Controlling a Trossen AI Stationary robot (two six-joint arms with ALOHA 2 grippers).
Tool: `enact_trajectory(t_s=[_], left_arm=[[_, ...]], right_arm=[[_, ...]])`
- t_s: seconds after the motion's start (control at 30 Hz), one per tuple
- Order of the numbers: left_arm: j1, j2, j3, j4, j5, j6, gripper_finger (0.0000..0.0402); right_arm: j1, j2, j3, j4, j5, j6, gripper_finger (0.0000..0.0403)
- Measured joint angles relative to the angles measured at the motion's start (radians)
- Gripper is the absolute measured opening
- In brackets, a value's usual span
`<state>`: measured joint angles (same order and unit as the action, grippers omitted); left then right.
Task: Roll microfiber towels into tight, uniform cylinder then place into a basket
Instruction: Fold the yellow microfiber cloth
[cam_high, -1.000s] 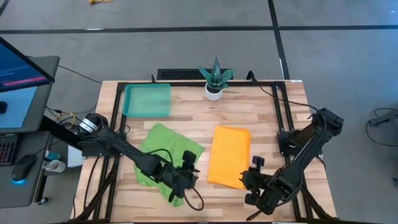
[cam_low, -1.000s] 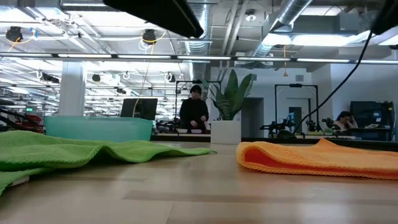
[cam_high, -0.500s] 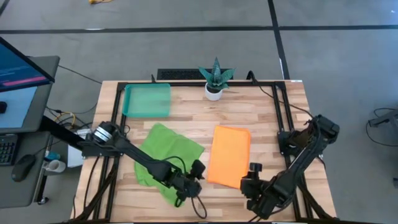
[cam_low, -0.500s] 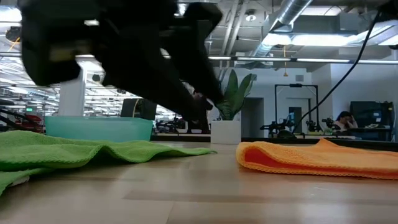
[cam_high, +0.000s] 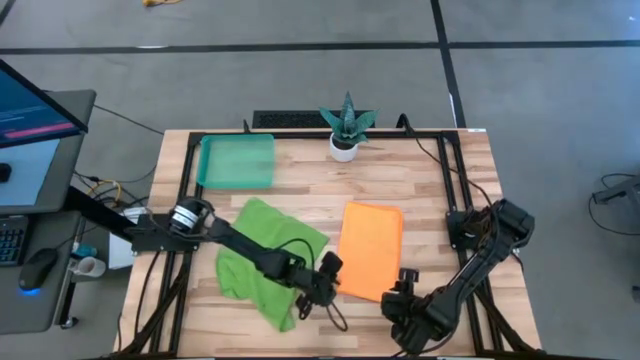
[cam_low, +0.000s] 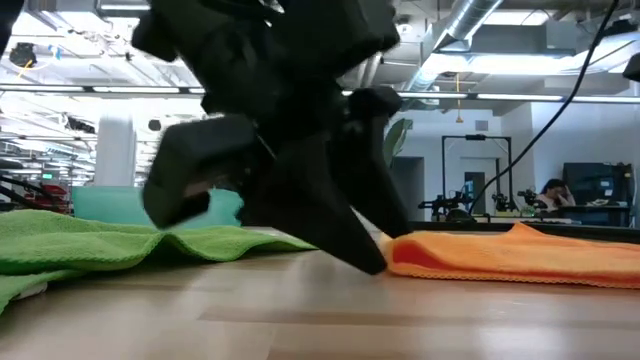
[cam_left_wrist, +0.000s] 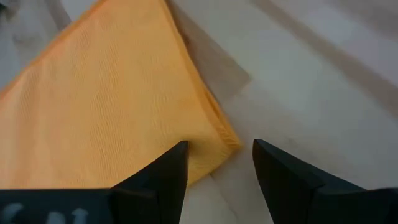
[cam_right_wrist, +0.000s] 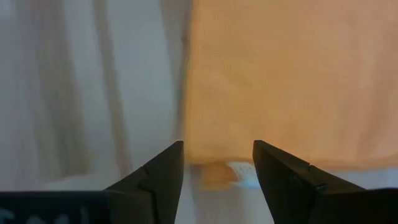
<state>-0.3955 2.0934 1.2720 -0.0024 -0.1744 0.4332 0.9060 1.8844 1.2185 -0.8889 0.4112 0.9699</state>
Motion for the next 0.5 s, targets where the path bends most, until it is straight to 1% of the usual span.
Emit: enact_trajectory(t_s=[0.13,0.33,0.5], left_arm=[[0.021,0.005,0.0,0.03,0.027,0.002,0.0174],[0.05,0.006,0.0,0.012,0.043,-0.005,0.0174],[0.055,0.029,0.003,0.037,0.065,-0.008,0.0174]], right_arm=[[0.004,0.008,0.001,0.008,-0.004,0.0,0.0216],[0.002,0.066,0.001,0.009,-0.019,-0.009,0.0216],[-0.002,0.096,0.005,-0.009,-0.011,0.001,0.0216]])
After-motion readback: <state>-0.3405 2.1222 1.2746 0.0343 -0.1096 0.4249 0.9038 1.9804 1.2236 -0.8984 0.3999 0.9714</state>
